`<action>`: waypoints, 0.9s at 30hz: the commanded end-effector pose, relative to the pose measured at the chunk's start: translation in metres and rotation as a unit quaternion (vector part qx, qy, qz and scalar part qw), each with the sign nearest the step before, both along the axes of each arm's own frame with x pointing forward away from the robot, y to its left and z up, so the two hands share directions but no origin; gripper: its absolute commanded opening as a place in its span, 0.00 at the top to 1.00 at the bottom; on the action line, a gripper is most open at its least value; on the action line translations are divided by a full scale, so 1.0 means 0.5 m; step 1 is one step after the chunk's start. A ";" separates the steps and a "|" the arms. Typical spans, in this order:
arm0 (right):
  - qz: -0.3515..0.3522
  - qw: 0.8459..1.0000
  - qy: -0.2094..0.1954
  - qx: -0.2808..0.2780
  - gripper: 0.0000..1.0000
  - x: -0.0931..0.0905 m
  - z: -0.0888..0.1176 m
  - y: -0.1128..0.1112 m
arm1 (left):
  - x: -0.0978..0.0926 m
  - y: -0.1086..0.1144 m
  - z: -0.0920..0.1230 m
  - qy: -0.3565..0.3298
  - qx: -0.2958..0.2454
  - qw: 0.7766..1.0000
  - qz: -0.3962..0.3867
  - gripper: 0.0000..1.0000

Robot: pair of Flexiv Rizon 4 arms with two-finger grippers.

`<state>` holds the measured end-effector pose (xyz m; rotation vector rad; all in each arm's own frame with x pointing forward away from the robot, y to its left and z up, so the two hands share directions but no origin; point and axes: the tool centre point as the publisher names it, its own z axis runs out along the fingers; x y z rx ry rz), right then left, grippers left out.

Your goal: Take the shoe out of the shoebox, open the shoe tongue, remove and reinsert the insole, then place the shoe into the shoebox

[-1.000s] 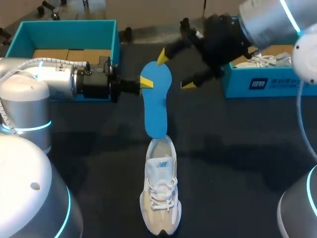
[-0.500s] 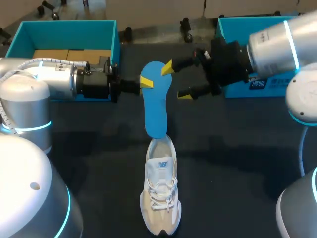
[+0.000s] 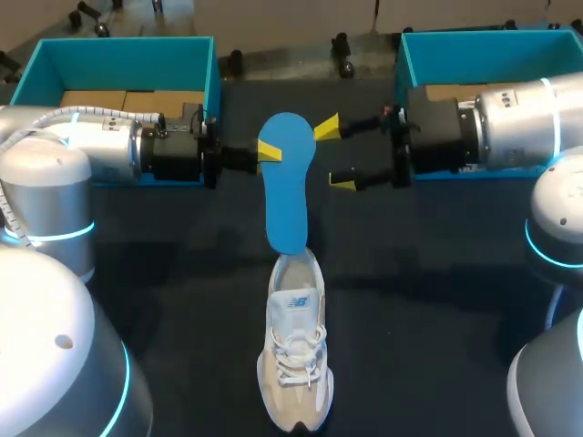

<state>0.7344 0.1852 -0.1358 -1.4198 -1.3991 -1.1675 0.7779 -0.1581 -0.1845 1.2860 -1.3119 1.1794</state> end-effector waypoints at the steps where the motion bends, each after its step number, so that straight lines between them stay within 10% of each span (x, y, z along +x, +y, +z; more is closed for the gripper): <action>1: -0.002 1.000 0.004 0.000 0.00 0.003 -0.001 -0.004 | -0.001 0.001 0.000 0.000 0.001 1.000 0.000 1.00; 10: -0.002 1.000 0.004 0.000 0.00 0.003 -0.001 -0.004 | -0.001 0.001 0.000 0.000 0.001 1.000 0.000 1.00; 27: -0.002 1.000 0.004 0.000 0.00 0.003 -0.001 -0.004 | 0.046 0.050 0.084 -0.368 -0.134 0.920 -0.017 1.00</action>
